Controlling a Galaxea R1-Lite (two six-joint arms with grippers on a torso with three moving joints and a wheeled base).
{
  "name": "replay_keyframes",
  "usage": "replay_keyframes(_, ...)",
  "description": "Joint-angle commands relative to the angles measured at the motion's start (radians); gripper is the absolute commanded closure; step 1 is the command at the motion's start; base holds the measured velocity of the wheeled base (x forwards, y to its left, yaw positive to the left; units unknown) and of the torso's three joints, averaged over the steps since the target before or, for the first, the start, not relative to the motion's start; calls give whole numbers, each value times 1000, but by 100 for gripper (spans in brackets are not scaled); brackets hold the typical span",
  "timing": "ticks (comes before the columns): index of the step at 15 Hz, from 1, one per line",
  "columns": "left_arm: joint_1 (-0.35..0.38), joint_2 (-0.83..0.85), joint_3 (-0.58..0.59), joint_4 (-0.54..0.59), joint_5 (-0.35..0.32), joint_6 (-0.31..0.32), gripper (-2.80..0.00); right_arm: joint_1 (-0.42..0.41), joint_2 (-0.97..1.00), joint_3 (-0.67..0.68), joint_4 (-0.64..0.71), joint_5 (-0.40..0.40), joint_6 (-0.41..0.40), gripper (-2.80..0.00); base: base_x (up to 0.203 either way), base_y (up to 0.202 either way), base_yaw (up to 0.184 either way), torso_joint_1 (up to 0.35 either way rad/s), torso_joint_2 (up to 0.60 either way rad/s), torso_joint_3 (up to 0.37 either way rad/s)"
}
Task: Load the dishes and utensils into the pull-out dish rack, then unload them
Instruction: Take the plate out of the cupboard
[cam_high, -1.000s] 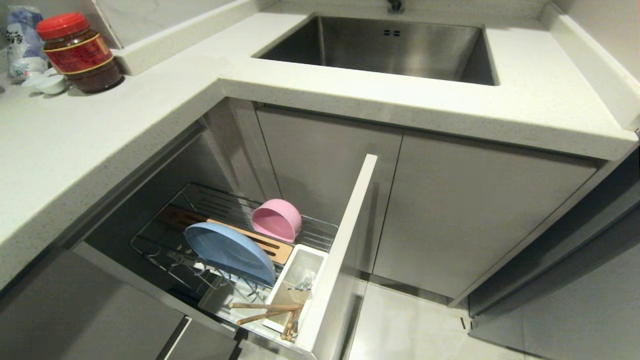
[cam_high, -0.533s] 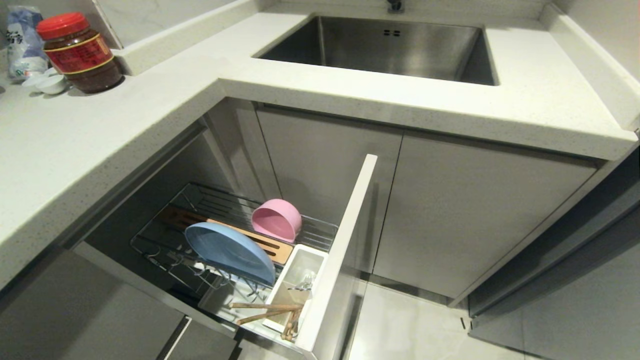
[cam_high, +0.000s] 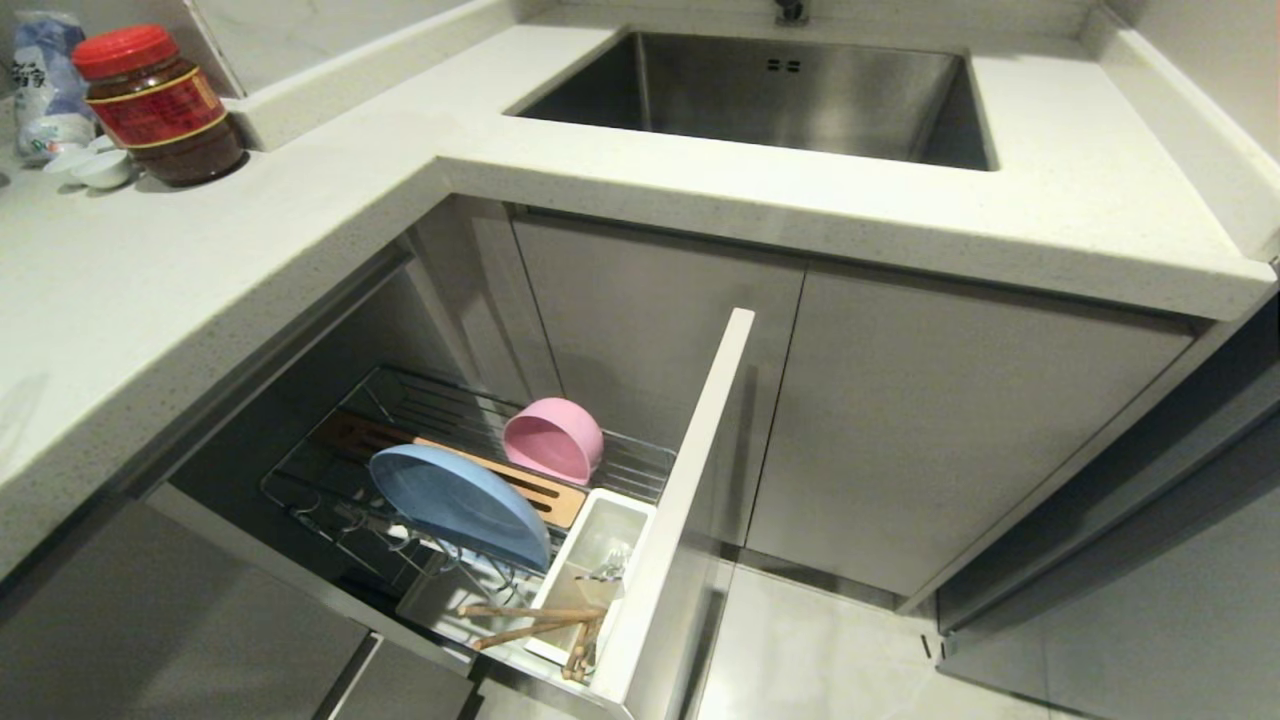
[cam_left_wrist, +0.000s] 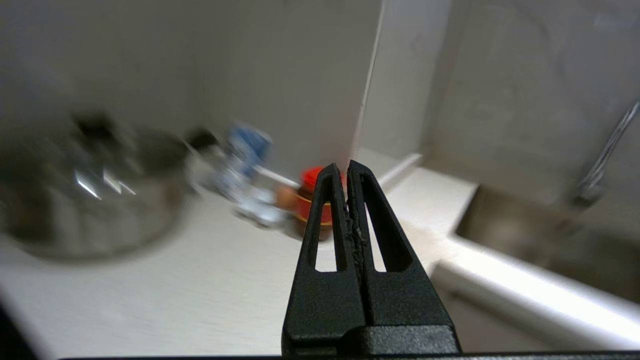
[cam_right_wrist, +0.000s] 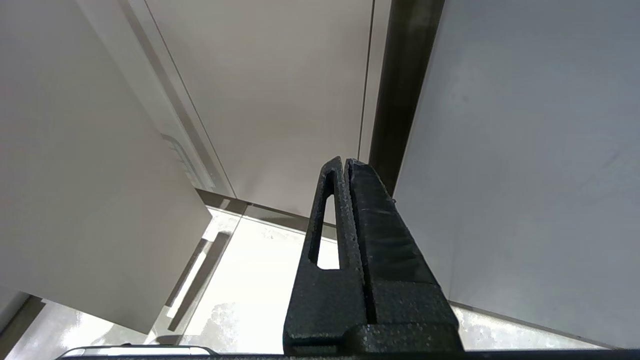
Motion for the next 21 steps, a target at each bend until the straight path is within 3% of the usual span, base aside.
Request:
replay_keyframes(1,-86,189,-118,115,26,-310,0,0,-1,26,-1,0,0,0,0,0,0,0,0,0)
replay_keyframes(5,-342,266,-204,224,38,-373,0,0,-1,26,0,0,0,0,0,0,0,0,0,0)
replay_keyframes(11,-653,400,-241,396,68,-564,0,0,-1,26,-1,0,0,0,0,0,0,0,0,0)
replay_keyframes(14,-727,477,-231,450,143,-634,0,0,-1,26,-1,0,0,0,0,0,0,0,0,0)
replay_keyframes(18,-742,551,-121,494,288,-676,0,0,-1,26,-1,0,0,0,0,0,0,0,0,0)
replay_keyframes(20,-746,552,-62,508,310,-756,0,0,-1,26,-1,0,0,0,0,0,0,0,0,0)
replay_keyframes(21,-755,554,-28,516,310,-780,-214,0,-1,26,-1,0,0,0,0,0,0,0,0,0)
